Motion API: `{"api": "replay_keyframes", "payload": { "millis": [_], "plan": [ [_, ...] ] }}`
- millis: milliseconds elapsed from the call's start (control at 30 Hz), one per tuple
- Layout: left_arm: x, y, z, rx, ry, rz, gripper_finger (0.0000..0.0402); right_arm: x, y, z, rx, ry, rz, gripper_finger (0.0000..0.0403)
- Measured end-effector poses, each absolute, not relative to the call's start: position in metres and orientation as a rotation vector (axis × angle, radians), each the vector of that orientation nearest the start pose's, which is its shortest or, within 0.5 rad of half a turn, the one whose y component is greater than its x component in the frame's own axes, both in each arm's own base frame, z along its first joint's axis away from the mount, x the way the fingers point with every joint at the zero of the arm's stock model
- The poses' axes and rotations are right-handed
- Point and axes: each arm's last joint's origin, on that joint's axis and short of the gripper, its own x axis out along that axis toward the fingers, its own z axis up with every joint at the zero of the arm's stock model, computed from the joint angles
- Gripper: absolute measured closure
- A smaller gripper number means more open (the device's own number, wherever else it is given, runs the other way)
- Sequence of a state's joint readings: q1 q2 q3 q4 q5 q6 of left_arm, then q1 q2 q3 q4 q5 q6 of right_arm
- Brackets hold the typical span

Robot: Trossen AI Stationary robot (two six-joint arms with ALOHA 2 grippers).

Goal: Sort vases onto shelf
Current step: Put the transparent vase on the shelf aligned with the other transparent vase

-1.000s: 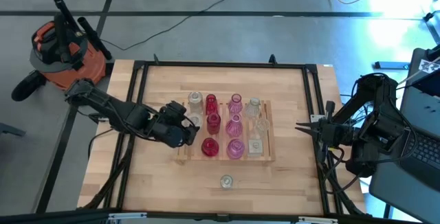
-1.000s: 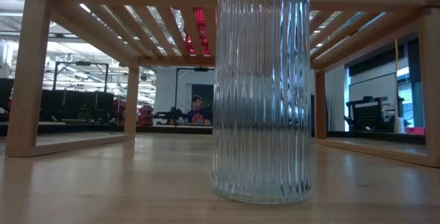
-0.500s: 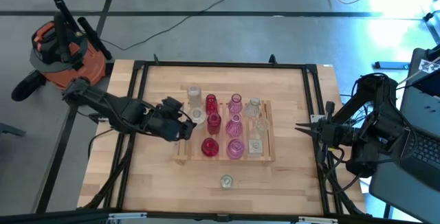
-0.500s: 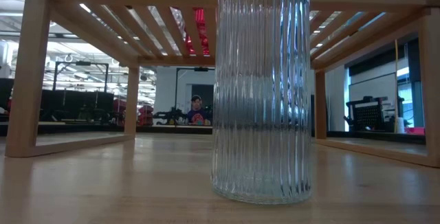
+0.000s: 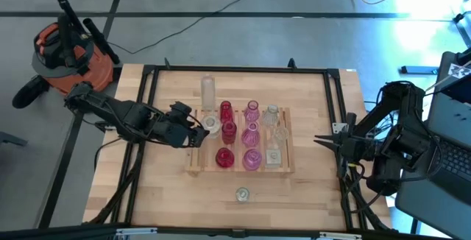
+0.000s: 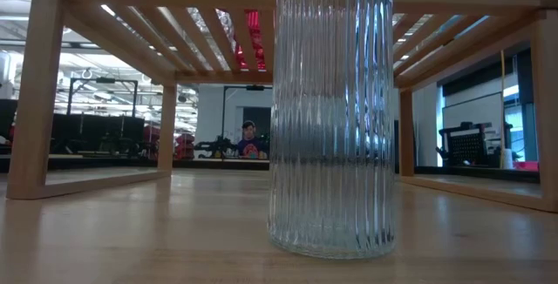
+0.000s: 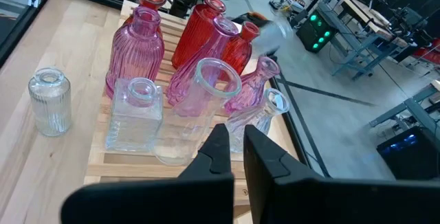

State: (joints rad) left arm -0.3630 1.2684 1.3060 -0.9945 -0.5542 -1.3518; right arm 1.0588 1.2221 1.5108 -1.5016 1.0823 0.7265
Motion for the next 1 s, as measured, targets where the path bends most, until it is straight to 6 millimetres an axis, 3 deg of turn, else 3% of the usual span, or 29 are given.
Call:
{"api": "replay_keyframes", "payload": {
  "millis": [567,867,1000],
  "plan": [
    [0.22,-0.068,0.352,-0.83,0.574,0.697,0.0022,0.109,0.142,0.403,-0.342,0.509,-0.213,0.0402],
    [0.184,-0.053,0.387,-0.941,0.289,0.698,0.0022,0.11,0.144,0.404,-0.346,0.504,-0.203,0.0402],
    [0.165,-0.029,0.39,-0.971,0.285,0.788,0.0022,0.112,0.141,0.405,-0.371,0.475,-0.241,0.0402]
  ]
}}
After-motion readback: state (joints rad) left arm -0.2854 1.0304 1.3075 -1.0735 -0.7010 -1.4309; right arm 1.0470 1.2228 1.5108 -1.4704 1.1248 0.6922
